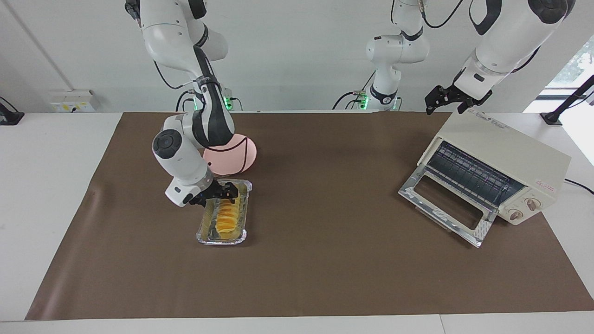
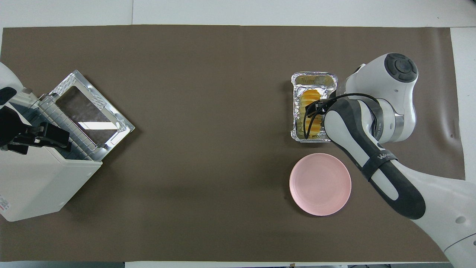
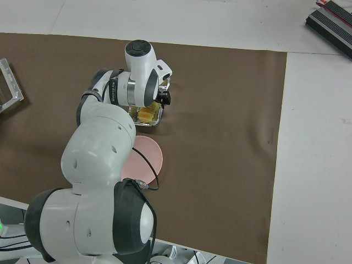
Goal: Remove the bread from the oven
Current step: 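Lower the right gripper into the tray and grasp the bread, then lift the bread out of the foil tray with the right gripper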
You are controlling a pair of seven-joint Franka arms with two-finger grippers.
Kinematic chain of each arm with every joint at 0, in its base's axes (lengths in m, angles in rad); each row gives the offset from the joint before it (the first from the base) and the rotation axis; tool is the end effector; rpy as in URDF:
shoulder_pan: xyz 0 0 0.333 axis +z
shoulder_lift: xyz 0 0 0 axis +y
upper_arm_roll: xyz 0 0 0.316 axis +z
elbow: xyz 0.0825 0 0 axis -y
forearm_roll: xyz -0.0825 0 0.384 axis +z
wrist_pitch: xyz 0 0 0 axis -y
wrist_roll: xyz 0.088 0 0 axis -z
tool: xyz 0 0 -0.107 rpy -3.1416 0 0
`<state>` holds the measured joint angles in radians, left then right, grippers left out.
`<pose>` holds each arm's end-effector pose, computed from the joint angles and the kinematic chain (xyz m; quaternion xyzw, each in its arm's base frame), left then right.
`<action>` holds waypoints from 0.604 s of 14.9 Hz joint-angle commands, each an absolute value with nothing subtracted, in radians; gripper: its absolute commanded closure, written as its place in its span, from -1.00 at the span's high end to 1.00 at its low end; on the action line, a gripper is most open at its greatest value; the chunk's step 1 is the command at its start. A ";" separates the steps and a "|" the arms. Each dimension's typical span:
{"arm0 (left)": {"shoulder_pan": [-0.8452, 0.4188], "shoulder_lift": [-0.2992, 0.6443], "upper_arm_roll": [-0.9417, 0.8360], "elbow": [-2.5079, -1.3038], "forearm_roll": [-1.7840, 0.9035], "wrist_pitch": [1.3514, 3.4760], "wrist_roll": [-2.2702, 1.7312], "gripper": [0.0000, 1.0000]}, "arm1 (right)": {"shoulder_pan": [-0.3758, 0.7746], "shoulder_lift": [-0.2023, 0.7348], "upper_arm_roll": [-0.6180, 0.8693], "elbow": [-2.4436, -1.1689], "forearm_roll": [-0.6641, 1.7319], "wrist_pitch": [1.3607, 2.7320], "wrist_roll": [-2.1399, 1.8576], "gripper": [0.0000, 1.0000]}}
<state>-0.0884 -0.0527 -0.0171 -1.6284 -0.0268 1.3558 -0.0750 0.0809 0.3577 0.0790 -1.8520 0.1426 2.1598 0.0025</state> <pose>0.5095 -0.0575 0.6099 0.9937 -0.0165 -0.1104 0.0029 0.6197 0.1027 0.3272 -0.9965 -0.0353 0.0305 0.0698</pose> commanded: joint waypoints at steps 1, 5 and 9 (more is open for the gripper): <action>-0.084 -0.072 -0.020 -1.647 -0.014 1.371 -0.071 1.00 | 0.063 0.328 0.081 -1.839 0.140 2.109 0.005 1.00; -0.084 -0.072 -0.020 -1.647 -0.014 1.371 -0.071 1.00 | 0.067 0.322 0.080 -1.777 0.140 2.048 0.017 1.00; -0.084 -0.072 -0.020 -1.647 -0.014 1.371 -0.069 1.00 | 0.086 0.340 0.083 -1.787 0.138 2.123 0.080 1.00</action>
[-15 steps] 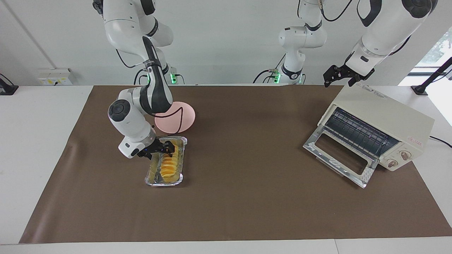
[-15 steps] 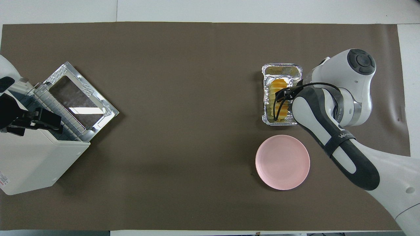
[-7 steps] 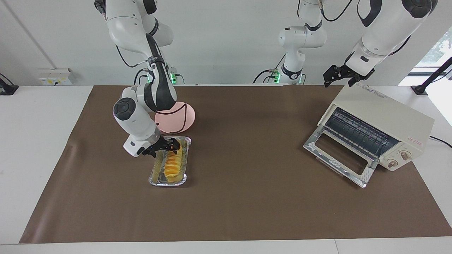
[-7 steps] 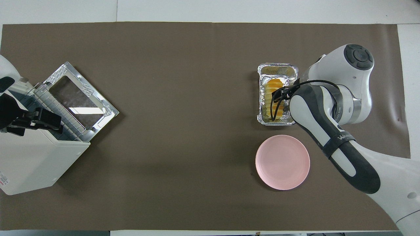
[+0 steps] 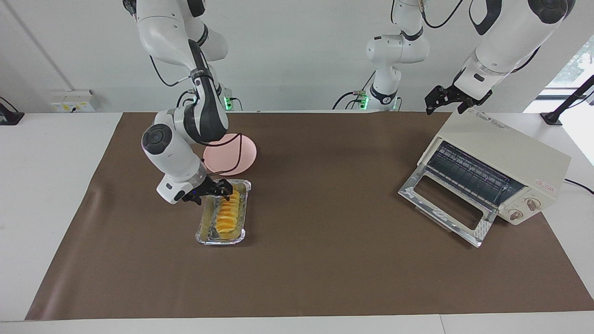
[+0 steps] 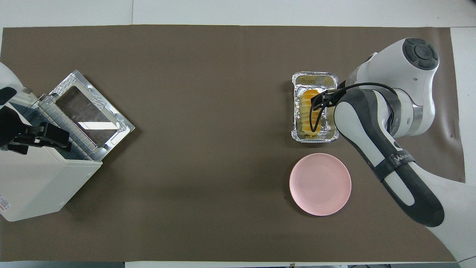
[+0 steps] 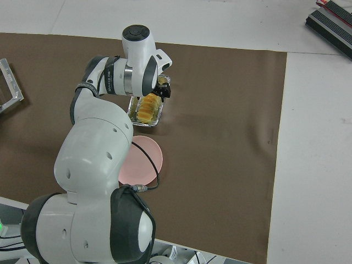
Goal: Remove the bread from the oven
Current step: 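Lift the bread out of the foil tray with the right gripper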
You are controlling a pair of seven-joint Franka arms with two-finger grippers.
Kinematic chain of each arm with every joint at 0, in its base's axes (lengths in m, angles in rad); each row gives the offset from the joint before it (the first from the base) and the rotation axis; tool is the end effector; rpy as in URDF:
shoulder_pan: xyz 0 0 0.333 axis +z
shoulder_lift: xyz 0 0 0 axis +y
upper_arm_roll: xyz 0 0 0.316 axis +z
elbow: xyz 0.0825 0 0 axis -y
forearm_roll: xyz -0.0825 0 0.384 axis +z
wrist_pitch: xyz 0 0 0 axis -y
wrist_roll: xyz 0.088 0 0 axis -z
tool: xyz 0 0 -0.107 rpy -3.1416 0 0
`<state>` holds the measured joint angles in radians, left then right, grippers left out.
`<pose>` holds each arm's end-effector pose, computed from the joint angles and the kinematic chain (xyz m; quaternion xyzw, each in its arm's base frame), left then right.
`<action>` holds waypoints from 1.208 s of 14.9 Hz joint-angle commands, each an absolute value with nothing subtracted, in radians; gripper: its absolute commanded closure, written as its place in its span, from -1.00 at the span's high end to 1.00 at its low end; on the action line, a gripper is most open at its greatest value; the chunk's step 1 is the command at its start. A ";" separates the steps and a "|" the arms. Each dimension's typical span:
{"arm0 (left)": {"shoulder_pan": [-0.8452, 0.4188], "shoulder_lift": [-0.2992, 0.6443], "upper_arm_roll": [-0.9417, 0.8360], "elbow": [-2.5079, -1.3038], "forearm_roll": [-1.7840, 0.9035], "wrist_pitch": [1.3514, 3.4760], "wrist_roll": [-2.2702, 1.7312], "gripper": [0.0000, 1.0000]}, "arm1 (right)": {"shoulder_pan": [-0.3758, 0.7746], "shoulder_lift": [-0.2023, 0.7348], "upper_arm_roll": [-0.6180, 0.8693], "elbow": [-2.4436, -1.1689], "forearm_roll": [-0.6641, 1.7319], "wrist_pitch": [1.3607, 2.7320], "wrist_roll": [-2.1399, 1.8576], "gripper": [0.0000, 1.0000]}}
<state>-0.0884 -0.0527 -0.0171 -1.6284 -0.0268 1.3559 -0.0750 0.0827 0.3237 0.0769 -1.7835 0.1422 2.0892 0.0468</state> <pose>0.5095 -0.0575 0.6099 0.9937 -0.0165 -0.1104 0.0029 0.6286 0.1047 0.3736 -0.9971 -0.0186 0.0164 0.0723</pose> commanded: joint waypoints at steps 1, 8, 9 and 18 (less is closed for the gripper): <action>-0.084 -0.072 -0.020 -1.647 -0.014 1.371 -0.069 1.00 | 0.090 0.353 0.083 -1.792 0.140 2.135 0.081 1.00; -0.084 -0.072 -0.020 -1.647 -0.014 1.371 -0.069 1.00 | 0.104 0.396 0.084 -1.827 0.156 2.247 0.140 1.00; -0.084 -0.072 -0.020 -1.647 -0.014 1.371 -0.069 1.00 | 0.106 0.394 0.084 -1.832 0.156 2.252 0.140 0.97; -0.084 -0.072 -0.020 -1.647 -0.014 1.371 -0.071 1.00 | 0.106 0.393 0.087 -1.879 0.160 2.290 0.155 -1.00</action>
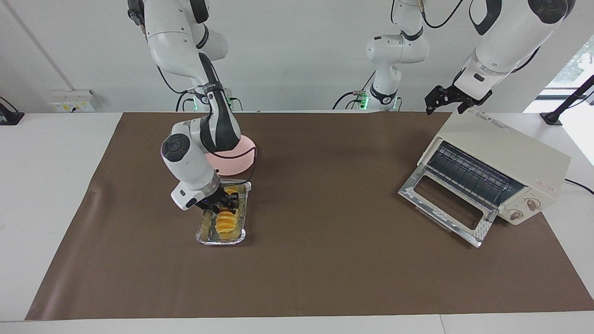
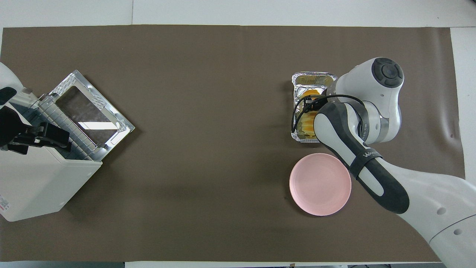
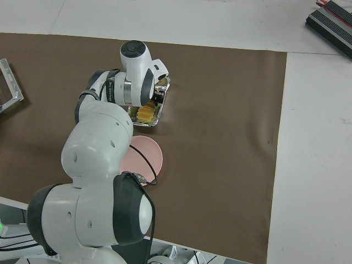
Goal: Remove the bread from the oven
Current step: 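Lift the bread out of the foil tray with the right gripper, then lower the bread onto the pink plate and open the right gripper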
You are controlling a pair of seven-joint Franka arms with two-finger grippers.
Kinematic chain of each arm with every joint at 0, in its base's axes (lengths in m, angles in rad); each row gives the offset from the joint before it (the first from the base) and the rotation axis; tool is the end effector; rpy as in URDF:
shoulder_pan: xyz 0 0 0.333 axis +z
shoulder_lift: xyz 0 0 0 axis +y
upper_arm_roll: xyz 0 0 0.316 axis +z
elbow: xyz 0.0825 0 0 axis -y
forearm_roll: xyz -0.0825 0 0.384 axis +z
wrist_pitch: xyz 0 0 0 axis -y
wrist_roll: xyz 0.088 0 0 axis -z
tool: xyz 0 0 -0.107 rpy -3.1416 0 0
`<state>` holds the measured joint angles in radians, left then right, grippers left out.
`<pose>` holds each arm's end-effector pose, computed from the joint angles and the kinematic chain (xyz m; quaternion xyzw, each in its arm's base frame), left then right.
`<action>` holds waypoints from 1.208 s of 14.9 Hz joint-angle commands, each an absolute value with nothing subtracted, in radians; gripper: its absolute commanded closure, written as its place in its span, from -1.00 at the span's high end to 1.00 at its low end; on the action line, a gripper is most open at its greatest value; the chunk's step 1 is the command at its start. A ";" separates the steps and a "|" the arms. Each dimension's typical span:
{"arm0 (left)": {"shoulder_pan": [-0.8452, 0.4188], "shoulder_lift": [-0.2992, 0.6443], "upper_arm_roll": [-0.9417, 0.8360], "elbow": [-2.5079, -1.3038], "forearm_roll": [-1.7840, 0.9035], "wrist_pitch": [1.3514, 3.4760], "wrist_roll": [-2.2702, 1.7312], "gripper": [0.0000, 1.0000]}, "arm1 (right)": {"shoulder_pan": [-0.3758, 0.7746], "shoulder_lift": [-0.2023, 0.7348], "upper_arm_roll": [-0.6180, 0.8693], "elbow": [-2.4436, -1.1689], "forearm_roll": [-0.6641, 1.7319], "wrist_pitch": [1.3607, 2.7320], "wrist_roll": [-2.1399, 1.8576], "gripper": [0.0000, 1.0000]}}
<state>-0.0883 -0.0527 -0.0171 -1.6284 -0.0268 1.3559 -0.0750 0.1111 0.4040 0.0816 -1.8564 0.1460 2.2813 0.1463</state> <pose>0.5095 -0.0575 0.6099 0.9937 -0.0164 -0.1104 0.0030 0.6274 0.1225 0.3064 -0.9970 0.0273 0.0018 0.0725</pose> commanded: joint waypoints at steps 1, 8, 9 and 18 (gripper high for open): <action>-0.084 -0.072 -0.020 -1.647 -0.014 1.371 -0.071 1.00 | 0.104 0.393 0.086 -1.873 0.158 2.284 0.150 -1.00; -0.084 -0.072 -0.020 -1.647 -0.014 1.371 -0.069 1.00 | 0.080 0.266 0.078 -1.759 0.141 1.967 0.149 -1.00; -0.084 -0.072 -0.020 -1.647 -0.014 1.371 -0.071 1.00 | 0.077 0.224 0.078 -1.770 0.140 1.930 0.147 -1.00; -0.084 -0.072 -0.020 -1.647 -0.014 1.371 -0.071 1.00 | 0.095 -0.184 0.087 -2.199 0.141 1.765 0.158 -1.00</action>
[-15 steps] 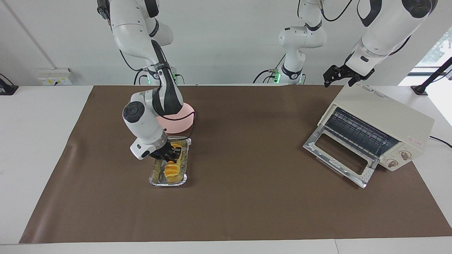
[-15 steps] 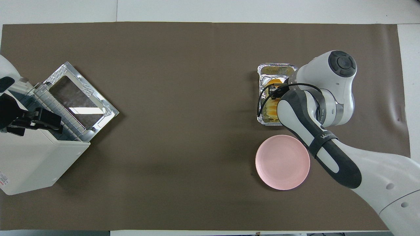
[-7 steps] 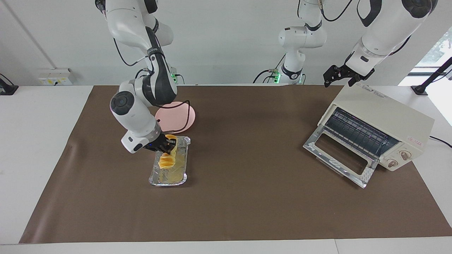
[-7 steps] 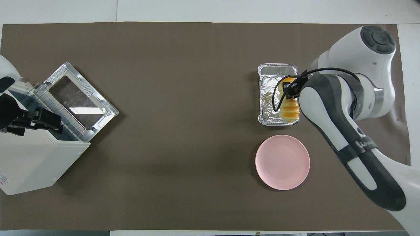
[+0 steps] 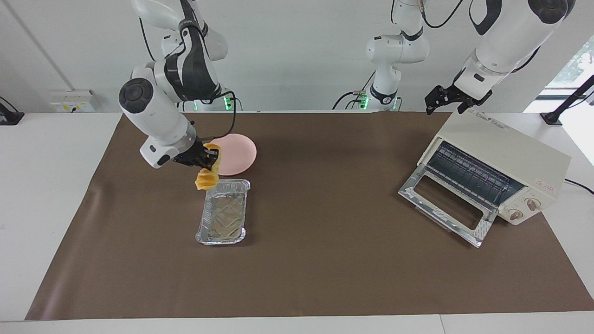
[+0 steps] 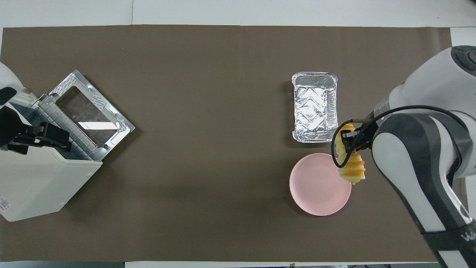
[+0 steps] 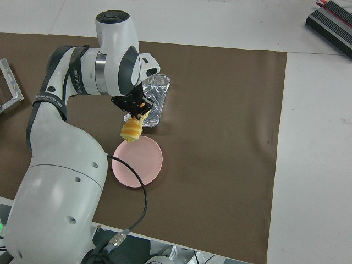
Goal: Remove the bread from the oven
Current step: 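Lower the bread onto the pink plate and open the right gripper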
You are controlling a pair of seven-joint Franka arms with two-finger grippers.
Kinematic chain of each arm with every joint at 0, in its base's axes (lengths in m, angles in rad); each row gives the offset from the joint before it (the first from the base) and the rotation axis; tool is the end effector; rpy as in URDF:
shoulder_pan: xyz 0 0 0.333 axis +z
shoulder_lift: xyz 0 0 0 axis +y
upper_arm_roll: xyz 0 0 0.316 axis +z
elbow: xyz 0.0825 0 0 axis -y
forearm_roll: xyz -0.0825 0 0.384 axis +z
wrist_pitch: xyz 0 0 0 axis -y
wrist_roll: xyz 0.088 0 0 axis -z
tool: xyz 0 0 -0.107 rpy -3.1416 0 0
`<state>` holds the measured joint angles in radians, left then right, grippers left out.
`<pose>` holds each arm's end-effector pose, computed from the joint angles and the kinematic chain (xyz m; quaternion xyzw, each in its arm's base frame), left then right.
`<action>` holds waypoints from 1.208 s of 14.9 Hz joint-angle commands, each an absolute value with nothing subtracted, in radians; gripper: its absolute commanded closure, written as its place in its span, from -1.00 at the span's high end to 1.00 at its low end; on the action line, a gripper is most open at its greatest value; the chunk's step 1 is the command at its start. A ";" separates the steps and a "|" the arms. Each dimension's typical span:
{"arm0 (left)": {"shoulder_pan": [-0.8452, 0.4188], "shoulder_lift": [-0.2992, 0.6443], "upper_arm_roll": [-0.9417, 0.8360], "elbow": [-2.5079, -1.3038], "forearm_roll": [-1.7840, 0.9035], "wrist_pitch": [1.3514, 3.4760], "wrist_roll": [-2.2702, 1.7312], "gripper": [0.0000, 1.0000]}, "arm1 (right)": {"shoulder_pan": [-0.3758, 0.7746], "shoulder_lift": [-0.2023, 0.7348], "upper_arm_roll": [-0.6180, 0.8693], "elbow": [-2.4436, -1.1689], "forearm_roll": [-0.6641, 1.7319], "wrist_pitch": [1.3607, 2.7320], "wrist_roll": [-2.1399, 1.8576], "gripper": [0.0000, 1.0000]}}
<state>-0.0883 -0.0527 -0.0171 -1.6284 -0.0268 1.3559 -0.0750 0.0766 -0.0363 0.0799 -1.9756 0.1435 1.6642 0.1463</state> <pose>0.5095 -0.0575 0.6099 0.9937 -0.0164 -0.1104 0.0030 0.5064 0.0945 0.4644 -0.9882 0.0116 0.1455 0.0469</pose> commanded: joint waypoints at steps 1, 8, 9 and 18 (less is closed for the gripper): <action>-0.084 -0.072 -0.020 -1.647 -0.014 1.371 -0.071 1.00 | 0.103 -0.233 0.087 -2.288 0.143 1.825 0.158 -1.00; -0.084 -0.071 -0.020 -1.647 -0.014 1.371 -0.071 1.00 | 0.178 -0.267 0.091 -2.534 0.158 2.139 0.189 -1.00; -0.084 -0.072 -0.020 -1.647 -0.014 1.371 -0.071 1.00 | 0.190 -0.264 0.091 -2.555 0.158 2.179 0.198 -1.00; -0.084 -0.072 -0.020 -1.647 -0.014 1.371 -0.069 1.00 | 0.219 -0.173 0.091 -2.563 0.158 2.307 0.230 -1.00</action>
